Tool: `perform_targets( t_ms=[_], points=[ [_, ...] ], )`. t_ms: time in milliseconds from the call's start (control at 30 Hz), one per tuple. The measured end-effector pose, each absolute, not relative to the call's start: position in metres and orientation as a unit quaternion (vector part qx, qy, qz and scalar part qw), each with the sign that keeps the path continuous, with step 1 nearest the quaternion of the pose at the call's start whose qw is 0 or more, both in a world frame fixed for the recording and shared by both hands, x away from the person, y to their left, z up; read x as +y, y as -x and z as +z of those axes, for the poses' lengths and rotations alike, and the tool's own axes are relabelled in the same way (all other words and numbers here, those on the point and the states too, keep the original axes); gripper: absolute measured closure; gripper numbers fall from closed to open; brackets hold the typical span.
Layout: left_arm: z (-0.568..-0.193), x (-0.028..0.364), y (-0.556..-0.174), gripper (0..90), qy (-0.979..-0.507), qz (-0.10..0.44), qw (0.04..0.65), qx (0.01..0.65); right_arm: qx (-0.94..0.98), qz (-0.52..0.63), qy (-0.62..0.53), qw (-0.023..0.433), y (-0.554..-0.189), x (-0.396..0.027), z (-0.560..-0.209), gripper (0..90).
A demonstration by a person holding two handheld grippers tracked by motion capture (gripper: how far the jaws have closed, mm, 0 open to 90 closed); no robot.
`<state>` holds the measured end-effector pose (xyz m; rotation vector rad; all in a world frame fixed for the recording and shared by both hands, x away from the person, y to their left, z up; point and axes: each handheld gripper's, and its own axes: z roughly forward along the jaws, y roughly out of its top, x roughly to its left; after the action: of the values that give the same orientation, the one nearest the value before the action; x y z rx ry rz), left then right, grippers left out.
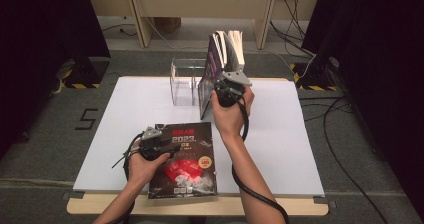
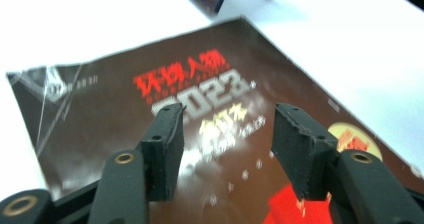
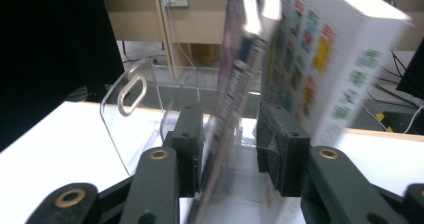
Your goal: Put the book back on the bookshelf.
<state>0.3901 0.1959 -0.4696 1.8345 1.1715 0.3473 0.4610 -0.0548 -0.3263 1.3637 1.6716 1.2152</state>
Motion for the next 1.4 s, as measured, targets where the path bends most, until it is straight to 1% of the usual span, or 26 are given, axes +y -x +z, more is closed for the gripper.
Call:
perform_targets(
  t_ms=[333,567,733,800,867,1167,1400],
  points=[
    [-0.449,0.167,-0.413,55.6,-0.746,0.174,0.476,0.431,0.647,0.466,-0.520,0.306,-0.440,-0.089,-0.336,64.9],
    [-0.432,0.146,-0.433,58.8,-0.748,0.193,0.485,0.410,0.649,0.475,-0.517,0.292,-0.431,-0.109,-0.349,63.1],
    [-0.414,0.128,-0.450,58.8,-0.749,0.211,0.491,0.393,0.650,0.469,-0.522,0.290,-0.425,-0.122,-0.359,62.4],
    [-0.408,0.121,-0.455,58.5,-0.747,0.219,0.495,0.386,0.647,0.467,-0.534,0.279,-0.422,-0.130,-0.365,62.1],
    [-0.404,0.113,-0.460,58.4,-0.747,0.228,0.496,0.379,0.645,0.464,-0.539,0.279,-0.422,-0.135,-0.369,62.1],
    [-0.395,0.095,-0.473,58.7,-0.730,0.257,0.506,0.381,0.638,0.452,-0.557,0.279,-0.413,-0.162,-0.385,62.0],
    [-0.391,0.087,-0.480,58.2,-0.724,0.274,0.504,0.383,0.639,0.444,-0.562,0.282,-0.409,-0.170,-0.390,61.9]
  ],
)
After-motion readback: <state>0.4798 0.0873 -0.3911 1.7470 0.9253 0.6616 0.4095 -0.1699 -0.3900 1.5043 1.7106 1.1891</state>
